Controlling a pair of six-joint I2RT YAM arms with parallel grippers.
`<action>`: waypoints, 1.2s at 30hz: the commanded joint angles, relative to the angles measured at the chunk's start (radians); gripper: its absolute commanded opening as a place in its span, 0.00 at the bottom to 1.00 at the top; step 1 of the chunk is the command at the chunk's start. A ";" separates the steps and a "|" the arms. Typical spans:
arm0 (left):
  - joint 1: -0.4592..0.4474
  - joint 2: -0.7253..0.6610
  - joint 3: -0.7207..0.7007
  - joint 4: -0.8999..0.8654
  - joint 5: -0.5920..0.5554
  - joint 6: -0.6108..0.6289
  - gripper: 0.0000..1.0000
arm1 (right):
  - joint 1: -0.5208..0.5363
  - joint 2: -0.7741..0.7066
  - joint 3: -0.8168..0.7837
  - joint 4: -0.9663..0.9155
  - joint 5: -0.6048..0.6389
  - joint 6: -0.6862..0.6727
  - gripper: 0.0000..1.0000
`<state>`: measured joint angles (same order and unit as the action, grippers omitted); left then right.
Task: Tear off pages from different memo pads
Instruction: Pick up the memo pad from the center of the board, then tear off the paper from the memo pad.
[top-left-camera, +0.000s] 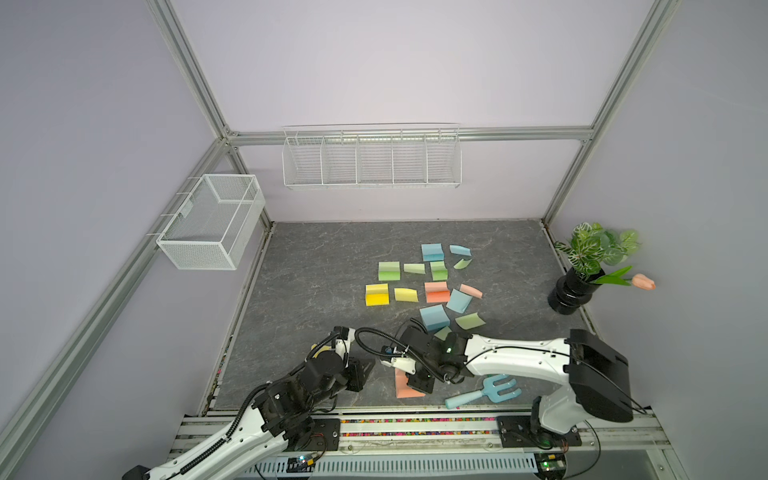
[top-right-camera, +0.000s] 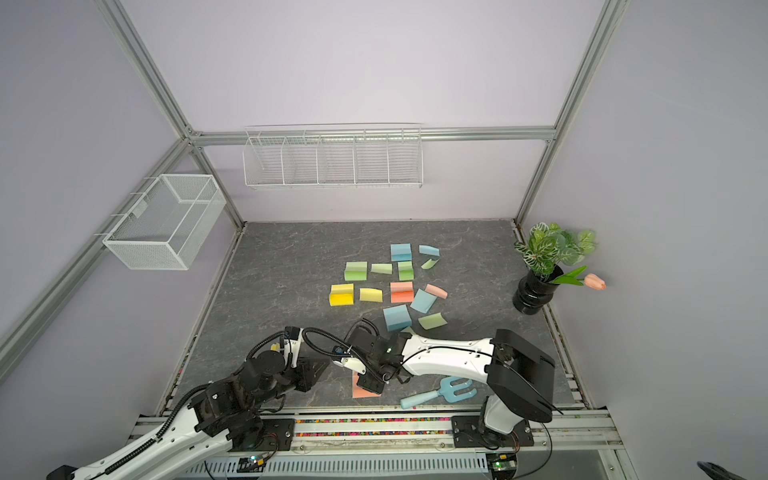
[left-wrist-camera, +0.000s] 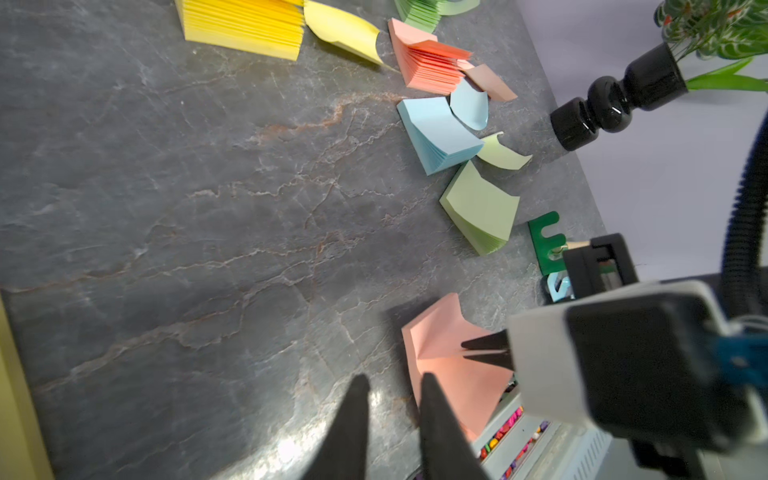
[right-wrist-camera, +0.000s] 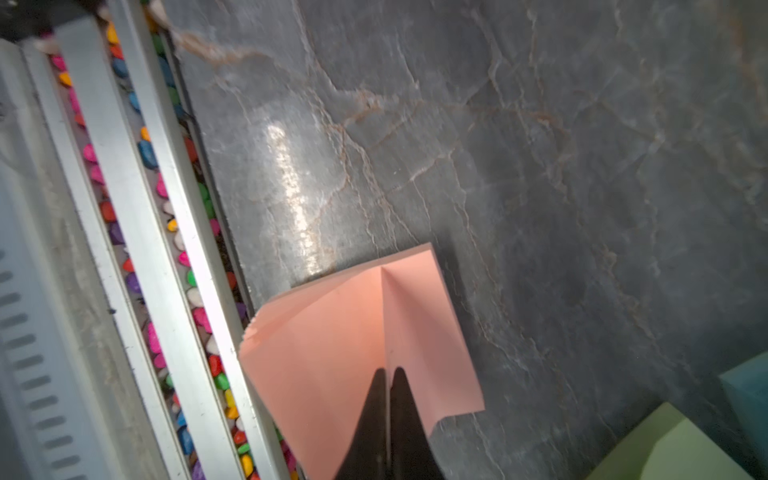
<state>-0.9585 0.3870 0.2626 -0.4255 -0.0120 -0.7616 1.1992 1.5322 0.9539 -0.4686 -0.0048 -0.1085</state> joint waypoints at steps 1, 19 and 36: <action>-0.003 -0.015 -0.005 0.084 0.052 0.030 0.45 | -0.007 -0.108 -0.015 0.038 -0.023 -0.071 0.07; -0.006 0.030 0.049 0.332 0.435 0.186 0.63 | -0.019 -0.393 0.076 -0.133 -0.199 -0.237 0.07; -0.008 0.044 0.038 0.310 0.235 0.121 0.00 | -0.054 -0.420 0.049 -0.015 0.114 -0.169 0.07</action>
<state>-0.9646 0.4660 0.2897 -0.0513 0.3645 -0.6170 1.1610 1.1122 1.0153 -0.5388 -0.0284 -0.3031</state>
